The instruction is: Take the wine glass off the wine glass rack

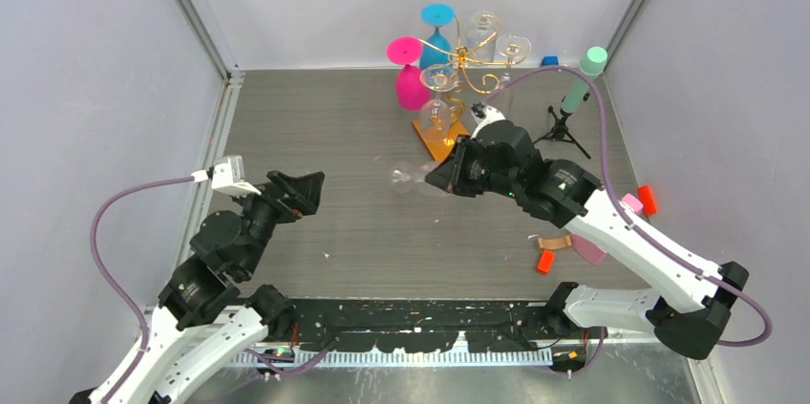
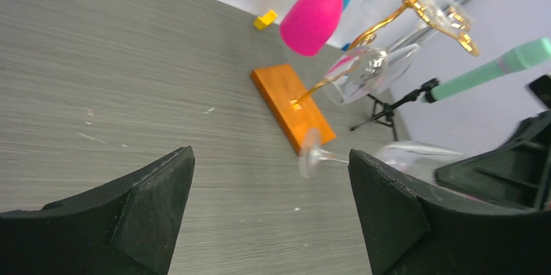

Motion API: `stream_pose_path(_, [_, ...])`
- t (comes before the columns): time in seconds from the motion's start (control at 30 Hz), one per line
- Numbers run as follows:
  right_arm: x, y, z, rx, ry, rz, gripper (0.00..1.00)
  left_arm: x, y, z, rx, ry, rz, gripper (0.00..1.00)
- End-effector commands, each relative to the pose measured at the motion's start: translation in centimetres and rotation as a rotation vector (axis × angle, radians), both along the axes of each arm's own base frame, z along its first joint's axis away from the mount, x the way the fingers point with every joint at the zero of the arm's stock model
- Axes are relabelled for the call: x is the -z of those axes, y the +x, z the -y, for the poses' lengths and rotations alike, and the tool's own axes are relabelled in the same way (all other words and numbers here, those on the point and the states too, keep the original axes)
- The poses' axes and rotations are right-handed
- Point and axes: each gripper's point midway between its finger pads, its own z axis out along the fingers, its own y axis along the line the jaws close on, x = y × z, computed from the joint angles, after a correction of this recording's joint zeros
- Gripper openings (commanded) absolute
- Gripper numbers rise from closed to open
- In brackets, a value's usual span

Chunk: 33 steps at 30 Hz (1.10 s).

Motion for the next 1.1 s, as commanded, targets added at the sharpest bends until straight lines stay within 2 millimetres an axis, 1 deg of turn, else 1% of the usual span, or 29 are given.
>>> stream_pose_path(0.0, [2.2,-1.0,8.1,0.103,-0.42,-0.026,0.0,1.2,-0.6,-1.9,-0.005,0.26,-0.017,0.92])
stream_pose_path(0.03, [2.6,-1.0,8.8,0.118,-0.465,-0.034,0.0,1.4,-0.6,-1.9,0.0,0.273,-0.02,0.92])
stream_pose_path(0.07, [3.4,-0.9,10.3,0.154,-0.545,-0.055,0.0,1.6,-0.7,-1.9,0.007,0.295,-0.021,0.93])
stream_pose_path(0.1, [4.0,-1.1,11.2,0.172,-0.591,-0.075,0.01,1.7,-0.7,-1.8,0.013,0.309,-0.02,0.93])
stream_pose_path(0.13, [4.3,-0.7,11.9,0.201,-0.624,-0.078,0.0,1.7,-0.7,-1.8,0.018,0.32,-0.02,0.94])
stream_pose_path(0.17, [4.6,-0.8,12.5,0.208,-0.648,-0.09,0.0,1.8,-0.7,-1.8,0.021,0.33,-0.022,0.95])
stream_pose_path(0.23, [5.3,-0.4,13.5,0.234,-0.667,-0.119,0.0,1.9,-0.6,-1.8,0.027,0.352,-0.016,0.98])
stream_pose_path(0.27, [5.9,0.0,14.4,0.264,-0.669,-0.15,0.0,2.0,-0.6,-1.8,0.028,0.361,-0.015,0.99])
stream_pose_path(0.3, [6.3,0.0,14.4,0.249,-0.647,-0.178,0.0,2.0,-0.6,-1.7,0.034,0.371,-0.014,1.0])
stream_pose_path(0.33, [7.2,0.3,15.4,0.278,-0.643,-0.216,0.0,2.0,-0.6,-1.6,0.045,0.382,-0.009,1.0])
stream_pose_path(0.37, [7.6,0.2,15.2,0.263,-0.621,-0.236,0.0,2.1,-0.5,-1.4,0.057,0.396,-0.005,1.0])
stream_pose_path(0.4, [8.4,0.2,16.0,0.281,-0.622,-0.264,0.0,2.1,-0.5,-1.2,0.065,0.406,-0.003,1.0])
stream_pose_path(0.43, [8.7,0.1,16.0,0.275,-0.609,-0.279,0.0,2.3,-0.4,-1.1,0.071,0.415,-0.006,1.0])
stream_pose_path(0.5, [9.5,-0.1,16.7,0.293,-0.601,-0.313,0.0,2.5,-0.4,-1.0,0.08,0.429,-0.013,1.0])
stream_pose_path(0.6, [10.1,-0.2,17.3,0.31,-0.596,-0.335,0.0,2.9,-0.3,-0.5,0.098,0.435,-0.021,1.0])
stream_pose_path(0.7, [10.9,0.0,18.3,0.344,-0.61,-0.361,0.0,3.1,-0.3,-0.1,0.123,0.437,-0.024,1.0])
stream_pose_path(0.87, [11.7,0.7,19.6,0.373,-0.626,-0.389,0.0,3.0,-0.5,-0.2,0.122,0.434,-0.018,1.0])
stream_pose_path(0.97, [12.2,1.2,20.8,0.388,-0.65,-0.404,0.0,2.9,-0.6,-0.3,0.119,0.43,-0.012,1.0])
stream_pose_path(1.07, [13.0,1.6,22.0,0.406,-0.672,-0.43,0.0,2.9,-0.6,-0.7,0.102,0.429,-0.012,1.0])
